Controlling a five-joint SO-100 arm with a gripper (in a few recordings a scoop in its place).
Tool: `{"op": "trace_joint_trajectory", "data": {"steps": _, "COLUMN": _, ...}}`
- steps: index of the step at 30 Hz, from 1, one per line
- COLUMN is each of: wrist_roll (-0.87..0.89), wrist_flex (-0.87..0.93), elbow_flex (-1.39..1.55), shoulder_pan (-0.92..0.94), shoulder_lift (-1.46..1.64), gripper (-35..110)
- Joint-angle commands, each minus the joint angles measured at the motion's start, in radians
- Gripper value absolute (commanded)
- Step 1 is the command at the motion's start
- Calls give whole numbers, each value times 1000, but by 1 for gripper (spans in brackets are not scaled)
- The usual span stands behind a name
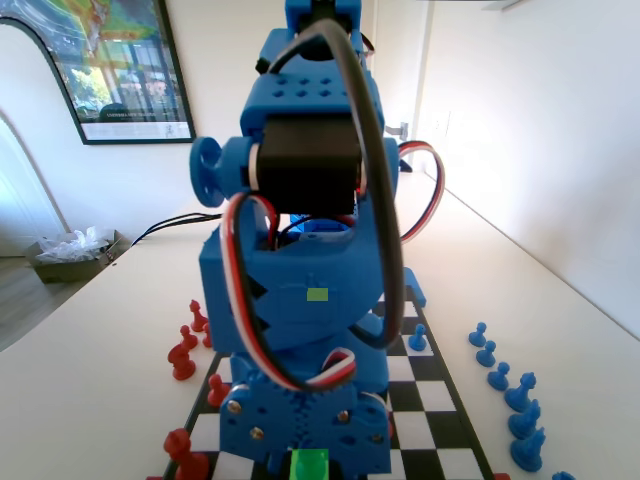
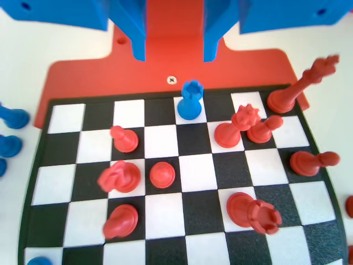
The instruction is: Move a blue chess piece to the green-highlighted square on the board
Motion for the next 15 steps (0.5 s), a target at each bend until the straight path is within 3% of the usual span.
{"op": "trace_joint_trajectory", "data": {"steps": 1, "wrist_roll": -20, "wrist_flex": 37, "elbow_flex": 11, "shoulder_pan": 14, "shoulder_lift": 170, "gripper": 8}}
{"op": "trace_joint_trajectory", "data": {"steps": 15, "wrist_roll": -101, "wrist_flex": 58, "elbow_flex": 299, "shoulder_pan": -18, "shoulder_lift": 522, "gripper": 1}}
